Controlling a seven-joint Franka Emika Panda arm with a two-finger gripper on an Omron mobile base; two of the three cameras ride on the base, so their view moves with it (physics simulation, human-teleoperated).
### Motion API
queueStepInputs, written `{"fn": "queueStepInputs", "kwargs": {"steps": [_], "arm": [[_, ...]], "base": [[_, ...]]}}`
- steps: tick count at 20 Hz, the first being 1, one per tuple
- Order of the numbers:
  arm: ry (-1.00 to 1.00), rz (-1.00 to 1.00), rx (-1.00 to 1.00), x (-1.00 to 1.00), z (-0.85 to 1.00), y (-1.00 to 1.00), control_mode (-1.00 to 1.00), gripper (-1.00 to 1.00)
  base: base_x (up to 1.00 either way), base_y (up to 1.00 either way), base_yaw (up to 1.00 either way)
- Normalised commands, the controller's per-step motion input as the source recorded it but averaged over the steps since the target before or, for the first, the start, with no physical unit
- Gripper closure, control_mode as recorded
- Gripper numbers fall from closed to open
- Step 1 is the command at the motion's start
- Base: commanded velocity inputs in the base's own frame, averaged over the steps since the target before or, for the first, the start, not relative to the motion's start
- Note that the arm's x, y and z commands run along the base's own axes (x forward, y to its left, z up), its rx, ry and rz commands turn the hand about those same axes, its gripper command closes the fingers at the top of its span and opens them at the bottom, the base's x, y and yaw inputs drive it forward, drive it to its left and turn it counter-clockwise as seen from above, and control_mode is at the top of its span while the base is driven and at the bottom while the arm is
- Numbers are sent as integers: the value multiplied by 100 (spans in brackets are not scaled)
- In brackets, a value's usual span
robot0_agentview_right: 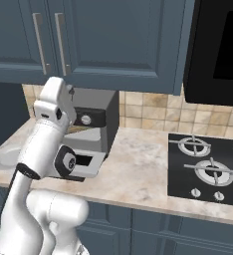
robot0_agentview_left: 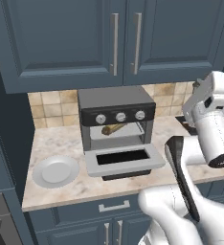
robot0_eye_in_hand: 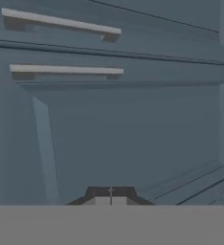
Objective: Pull the toaster oven rack outwards. Pick up the baguette from the plate and place it on the toaster oven rack. Close the toaster oven door fully and set the temperature to the lowest setting.
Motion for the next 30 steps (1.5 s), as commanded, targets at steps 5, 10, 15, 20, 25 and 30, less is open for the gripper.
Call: {"fn": "queueStepInputs", "kwargs": {"steps": [5,10,15,20,25,30], "arm": [[27,12,17,-66,37,-44,-100,100],[36,9,9,-38,2,-31,-100,100],[43,10,2,-29,-7,-27,-100,100],[36,12,0,-24,-13,-31,-100,100],[21,17,-1,-9,-37,-5,-100,100],[17,14,0,-3,-40,-2,-100,100]], "base": [[0,0,0],[0,0,0],[0,0,0],[0,0,0],[0,0,0],[0,0,0]]}}
